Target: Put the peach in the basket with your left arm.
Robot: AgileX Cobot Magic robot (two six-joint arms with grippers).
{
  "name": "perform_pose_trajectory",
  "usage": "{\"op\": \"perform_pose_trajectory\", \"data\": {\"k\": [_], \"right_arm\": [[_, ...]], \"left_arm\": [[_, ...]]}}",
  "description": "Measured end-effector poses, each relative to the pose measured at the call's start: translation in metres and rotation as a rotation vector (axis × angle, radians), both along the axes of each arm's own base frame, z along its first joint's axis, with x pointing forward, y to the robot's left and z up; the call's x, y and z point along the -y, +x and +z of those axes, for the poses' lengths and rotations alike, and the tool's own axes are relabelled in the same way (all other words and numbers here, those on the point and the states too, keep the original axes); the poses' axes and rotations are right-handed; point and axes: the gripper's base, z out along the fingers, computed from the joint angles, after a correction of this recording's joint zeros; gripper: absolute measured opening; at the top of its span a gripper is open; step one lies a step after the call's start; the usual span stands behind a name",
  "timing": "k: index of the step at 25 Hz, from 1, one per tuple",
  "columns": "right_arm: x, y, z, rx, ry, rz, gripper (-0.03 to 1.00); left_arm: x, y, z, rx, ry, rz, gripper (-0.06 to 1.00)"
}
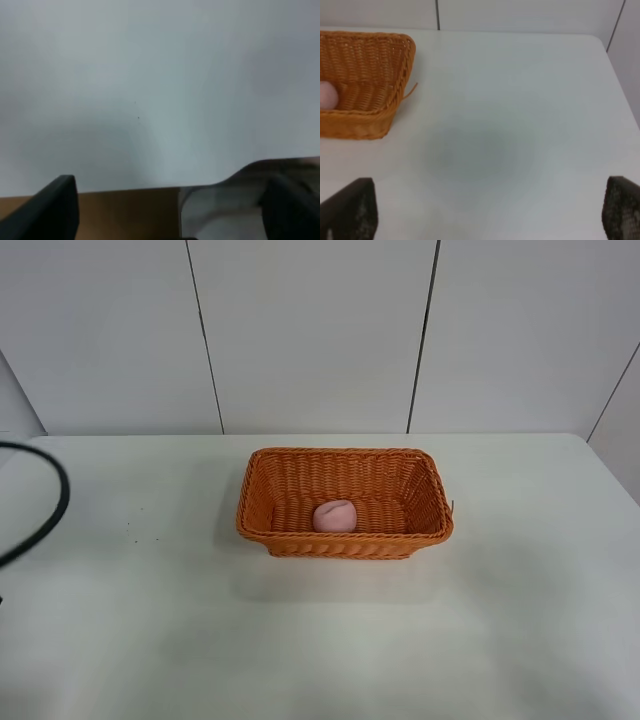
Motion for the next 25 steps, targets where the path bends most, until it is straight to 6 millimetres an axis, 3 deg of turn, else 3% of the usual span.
{"op": "perform_pose_trajectory", "data": {"k": [4,12,18,25], "right_arm": [[0.000,0.000,0.000,0.000,0.000,0.000,0.69],[0.000,0.000,0.000,0.000,0.000,0.000,0.69],[0.000,0.000,0.000,0.000,0.000,0.000,0.69],[0.000,0.000,0.000,0.000,0.000,0.000,0.69]], "left_arm": [[-0.002,-0.042,-0.023,0.118,-0.003,0.001,0.77],[-0.004,-0.088,-0.015,0.451,-0.015,0.002,0.77],[-0.005,-0.109,-0.015,0.596,-0.024,0.006,0.77],[-0.005,-0.111,-0.015,0.606,-0.025,0.017,0.77]]}}
